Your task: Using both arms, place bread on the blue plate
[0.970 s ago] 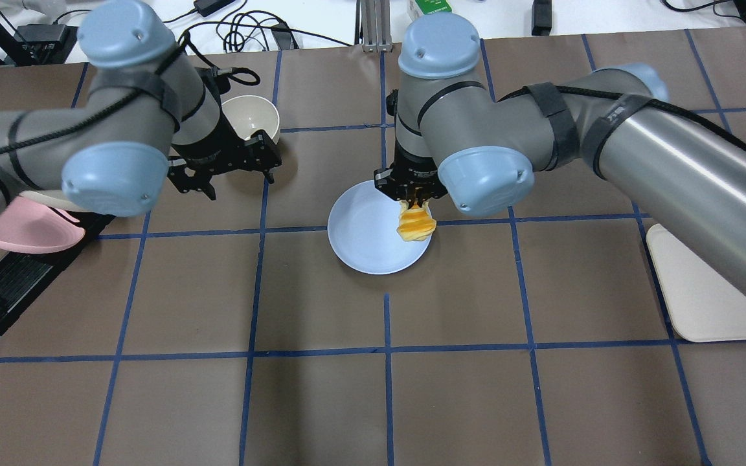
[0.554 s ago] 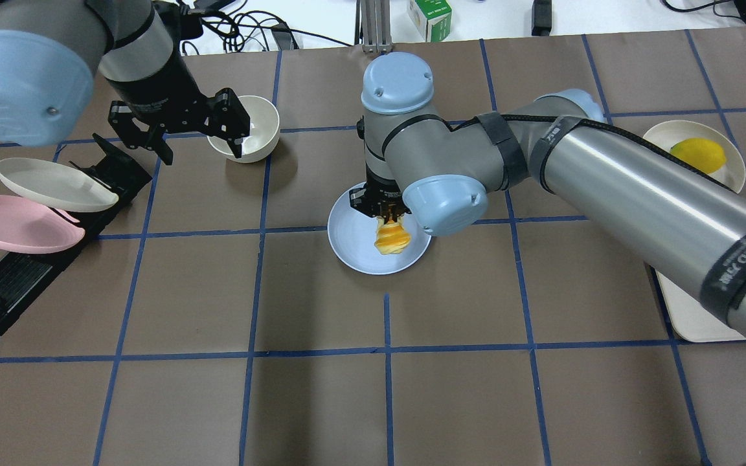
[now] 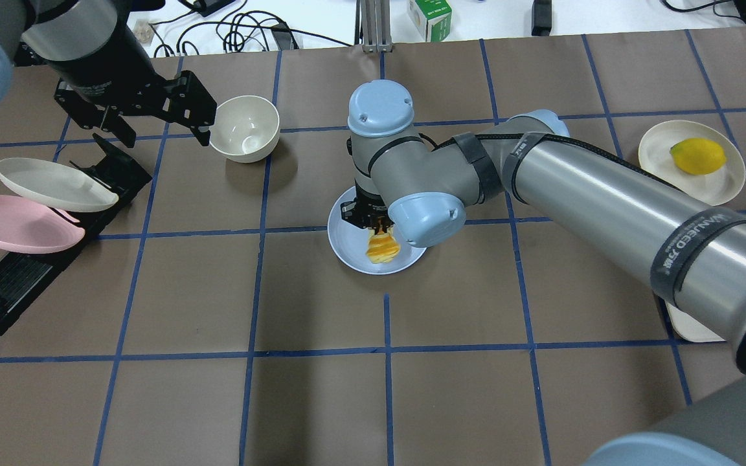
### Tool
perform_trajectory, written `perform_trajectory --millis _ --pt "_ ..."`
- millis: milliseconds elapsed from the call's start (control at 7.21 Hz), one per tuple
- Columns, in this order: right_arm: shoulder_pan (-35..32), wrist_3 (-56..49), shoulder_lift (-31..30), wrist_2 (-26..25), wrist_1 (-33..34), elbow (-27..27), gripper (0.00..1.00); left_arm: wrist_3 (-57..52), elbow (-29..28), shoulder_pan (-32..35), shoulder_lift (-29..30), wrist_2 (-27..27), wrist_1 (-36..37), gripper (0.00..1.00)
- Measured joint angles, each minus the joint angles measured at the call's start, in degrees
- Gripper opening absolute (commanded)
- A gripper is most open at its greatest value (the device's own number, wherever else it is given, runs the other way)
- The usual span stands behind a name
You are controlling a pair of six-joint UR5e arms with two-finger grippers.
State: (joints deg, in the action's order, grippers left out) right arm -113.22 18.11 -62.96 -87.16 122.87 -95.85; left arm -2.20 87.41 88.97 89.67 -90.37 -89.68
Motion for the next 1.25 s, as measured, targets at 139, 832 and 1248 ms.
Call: perform_trajectory --millis 139,832,1248 --pt "-0.17 -0.16 0.47 -0.02 0.40 -0.03 0.47 -0.11 0.22 -0.46 -0.06 -0.11 -0.04 1.00" --pt "-0.24 -0.81 0.95 -0.43 1.27 -0.06 0.98 -0.05 0.51 -0.25 0.06 0.15 0.01 1.00" --pt "2.73 -1.35 -3.18 -1.96 -1.88 0.06 1.00 -0.02 0.56 -0.20 0.08 0.23 0.03 1.00"
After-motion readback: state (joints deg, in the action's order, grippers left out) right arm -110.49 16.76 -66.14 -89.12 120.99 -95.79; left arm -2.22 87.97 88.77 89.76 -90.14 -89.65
